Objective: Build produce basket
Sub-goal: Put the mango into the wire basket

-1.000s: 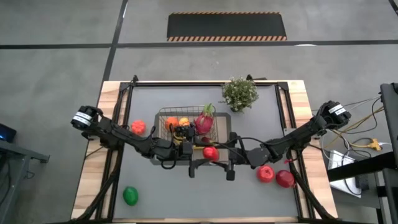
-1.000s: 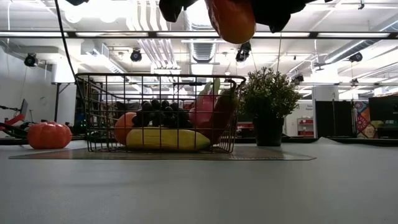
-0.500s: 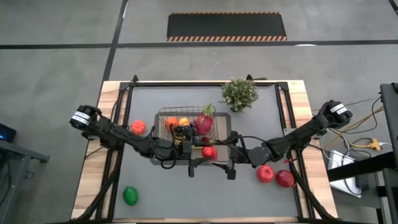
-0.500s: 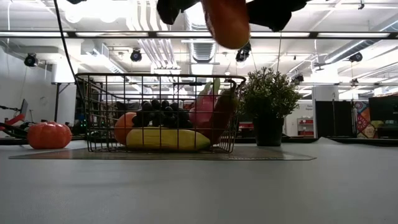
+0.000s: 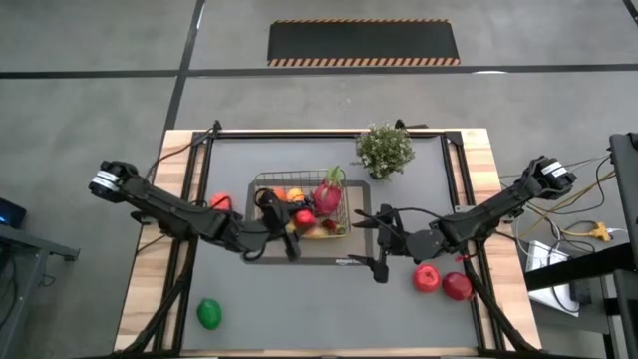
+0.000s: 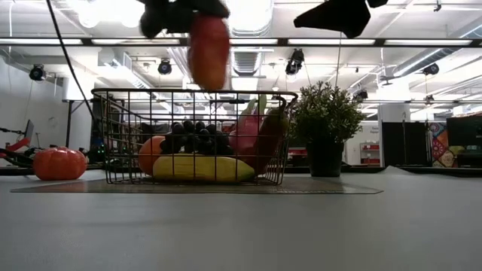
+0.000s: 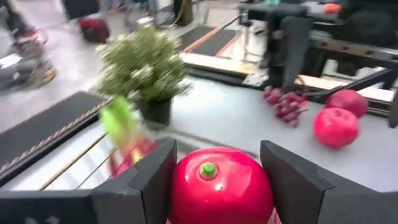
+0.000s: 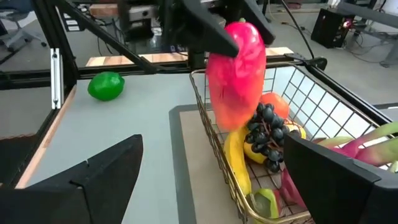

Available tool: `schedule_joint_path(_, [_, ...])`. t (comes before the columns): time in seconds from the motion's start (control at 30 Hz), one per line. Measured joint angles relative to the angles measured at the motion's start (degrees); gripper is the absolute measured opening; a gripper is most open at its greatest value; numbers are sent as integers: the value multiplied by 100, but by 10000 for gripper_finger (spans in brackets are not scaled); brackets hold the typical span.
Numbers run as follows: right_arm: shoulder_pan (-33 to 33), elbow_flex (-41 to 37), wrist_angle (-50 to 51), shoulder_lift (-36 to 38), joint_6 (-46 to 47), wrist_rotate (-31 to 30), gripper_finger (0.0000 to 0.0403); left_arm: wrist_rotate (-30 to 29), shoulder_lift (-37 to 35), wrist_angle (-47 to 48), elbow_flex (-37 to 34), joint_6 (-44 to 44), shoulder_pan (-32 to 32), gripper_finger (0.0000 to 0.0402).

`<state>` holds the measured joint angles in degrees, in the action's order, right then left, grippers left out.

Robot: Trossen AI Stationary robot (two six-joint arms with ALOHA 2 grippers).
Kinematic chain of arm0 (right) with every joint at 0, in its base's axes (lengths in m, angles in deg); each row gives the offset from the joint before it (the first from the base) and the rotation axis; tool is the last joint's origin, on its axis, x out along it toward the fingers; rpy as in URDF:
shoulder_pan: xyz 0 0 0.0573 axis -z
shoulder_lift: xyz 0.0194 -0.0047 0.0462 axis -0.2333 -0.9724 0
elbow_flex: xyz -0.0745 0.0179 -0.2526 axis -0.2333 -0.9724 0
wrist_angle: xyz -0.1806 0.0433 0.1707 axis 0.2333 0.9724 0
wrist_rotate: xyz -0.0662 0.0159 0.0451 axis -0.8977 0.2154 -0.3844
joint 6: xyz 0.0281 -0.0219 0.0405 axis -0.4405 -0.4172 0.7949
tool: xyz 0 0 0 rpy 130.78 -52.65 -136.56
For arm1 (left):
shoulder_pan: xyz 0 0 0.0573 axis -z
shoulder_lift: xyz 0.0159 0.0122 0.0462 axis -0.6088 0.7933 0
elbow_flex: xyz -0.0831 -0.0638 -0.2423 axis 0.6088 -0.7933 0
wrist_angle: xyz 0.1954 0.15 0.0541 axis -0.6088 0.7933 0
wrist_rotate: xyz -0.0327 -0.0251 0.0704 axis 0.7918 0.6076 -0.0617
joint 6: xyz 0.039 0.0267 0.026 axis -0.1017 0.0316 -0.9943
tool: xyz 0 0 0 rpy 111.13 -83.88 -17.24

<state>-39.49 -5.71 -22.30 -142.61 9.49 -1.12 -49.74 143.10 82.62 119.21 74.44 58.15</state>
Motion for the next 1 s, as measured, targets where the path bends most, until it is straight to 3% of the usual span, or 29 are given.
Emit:
schedule_joint_path(0.3, [0, 0, 150, -7, -19, 0, 370, -428, -356, 1084, -266, 873, 108, 200])
schedule_joint_path(0.6, [0, 0, 180, -7, -32, 0, 370, -619, -438, 1386, -277, 929, 166, 200])
schedule_joint_path(0.8, [0, 0, 236, -7, -8, 2, 370, -991, -440, 2324, -306, 1909, 168, 200])
schedule_joint_path(1.0, [0, 0, 232, -7, -1, 2, 370, -1080, -440, 2422, -560, 2719, 168, 200])
